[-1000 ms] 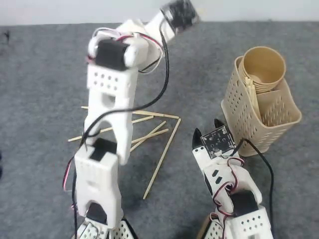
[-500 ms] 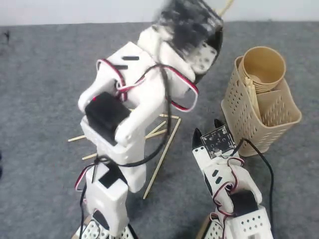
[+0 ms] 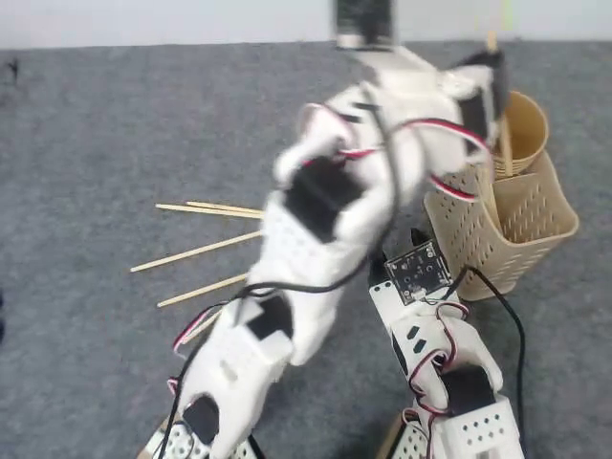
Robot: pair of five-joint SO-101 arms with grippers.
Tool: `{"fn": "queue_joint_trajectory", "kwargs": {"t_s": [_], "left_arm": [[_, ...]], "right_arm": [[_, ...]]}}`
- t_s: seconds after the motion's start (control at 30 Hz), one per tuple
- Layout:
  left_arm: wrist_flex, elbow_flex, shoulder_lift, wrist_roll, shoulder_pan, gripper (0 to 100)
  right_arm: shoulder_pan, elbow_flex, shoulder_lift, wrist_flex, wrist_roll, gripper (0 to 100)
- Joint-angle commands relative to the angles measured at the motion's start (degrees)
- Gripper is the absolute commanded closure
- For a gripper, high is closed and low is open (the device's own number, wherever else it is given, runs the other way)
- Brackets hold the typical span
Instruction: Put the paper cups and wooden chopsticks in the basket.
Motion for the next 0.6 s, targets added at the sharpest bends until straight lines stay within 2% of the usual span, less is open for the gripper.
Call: {"fn": "queue_joint_trajectory", "kwargs": {"t_s": [0.0,0.43,0.5,0.57], "left_arm": [[-3.96,-1.45,4.66,-2.11,3.52,99],[0.09,-3.12,13.01,-12.48,7.12,98],[1.32,-3.21,13.19,-12.66,7.21,96],[3.16,-3.30,13.10,-12.40,7.47,90]], "right_arm": [[0.31,0.88,-0.48,-1.10,1.49,79.0],[0.13,0.88,-0.48,-1.19,3.08,79.0],[0.13,0.88,-0.48,-1.19,3.25,79.0],[0.13,0.88,-0.48,-1.19,3.25,79.0]]}}
